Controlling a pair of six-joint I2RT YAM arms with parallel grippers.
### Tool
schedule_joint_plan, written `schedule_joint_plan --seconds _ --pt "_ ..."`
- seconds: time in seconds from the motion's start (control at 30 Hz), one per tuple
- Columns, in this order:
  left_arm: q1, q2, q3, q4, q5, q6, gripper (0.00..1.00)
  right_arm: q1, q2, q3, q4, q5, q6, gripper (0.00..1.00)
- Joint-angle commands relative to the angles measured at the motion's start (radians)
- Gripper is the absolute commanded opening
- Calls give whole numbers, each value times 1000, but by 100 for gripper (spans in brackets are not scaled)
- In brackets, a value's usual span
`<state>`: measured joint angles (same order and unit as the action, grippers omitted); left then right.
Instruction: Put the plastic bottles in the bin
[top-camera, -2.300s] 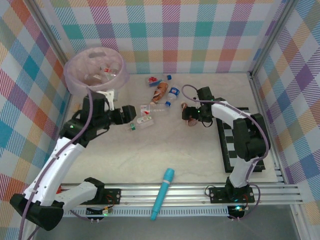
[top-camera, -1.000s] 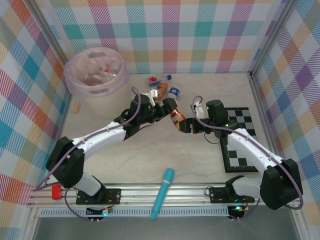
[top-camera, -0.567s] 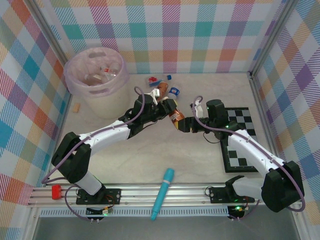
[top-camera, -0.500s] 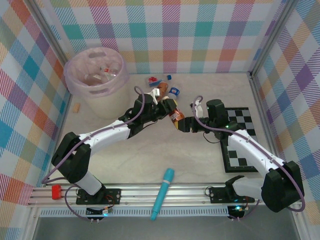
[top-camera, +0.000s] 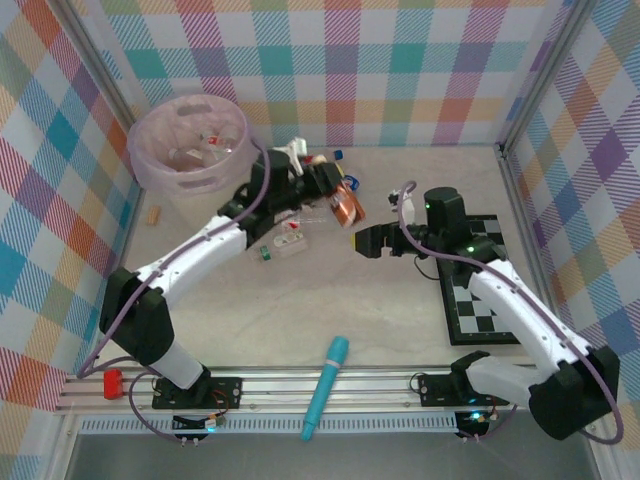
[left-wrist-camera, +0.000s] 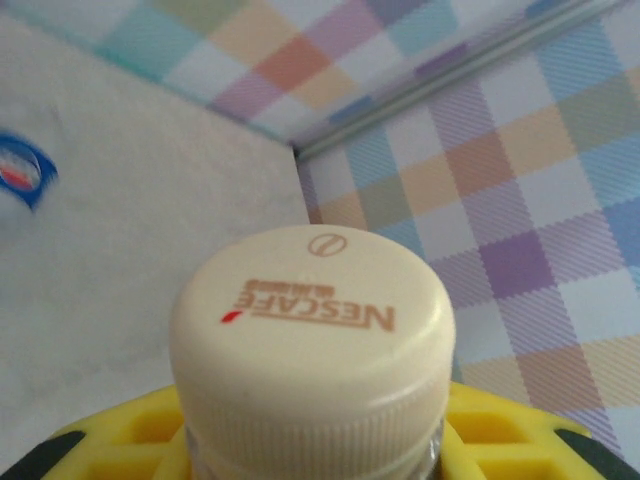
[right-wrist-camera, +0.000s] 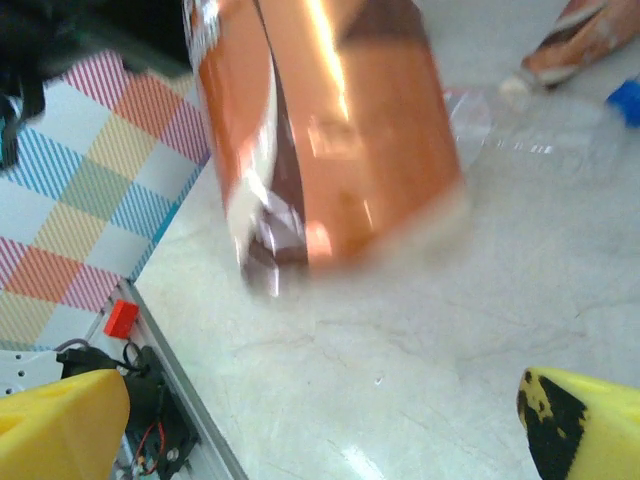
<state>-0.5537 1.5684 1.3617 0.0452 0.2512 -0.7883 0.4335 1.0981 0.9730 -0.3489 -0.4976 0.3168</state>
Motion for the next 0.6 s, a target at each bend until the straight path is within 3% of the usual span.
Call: schedule_joint_plan --seconds 0.0,0.13,0.33,0.57 --pt "93 -86 132 -158 4 150 28 4 -40 27 -128 89 -54 99" --pt "256 -144 204 -213 -6 189 25 4 -55 -9 -163 128 -64 99" --pt "480 -206 290 -261 -118 236 18 4 -61 -65 -169 142 -53 100" --pt "623 -122 403 -381 -196 290 15 4 -55 -72 -195 160 -70 100"
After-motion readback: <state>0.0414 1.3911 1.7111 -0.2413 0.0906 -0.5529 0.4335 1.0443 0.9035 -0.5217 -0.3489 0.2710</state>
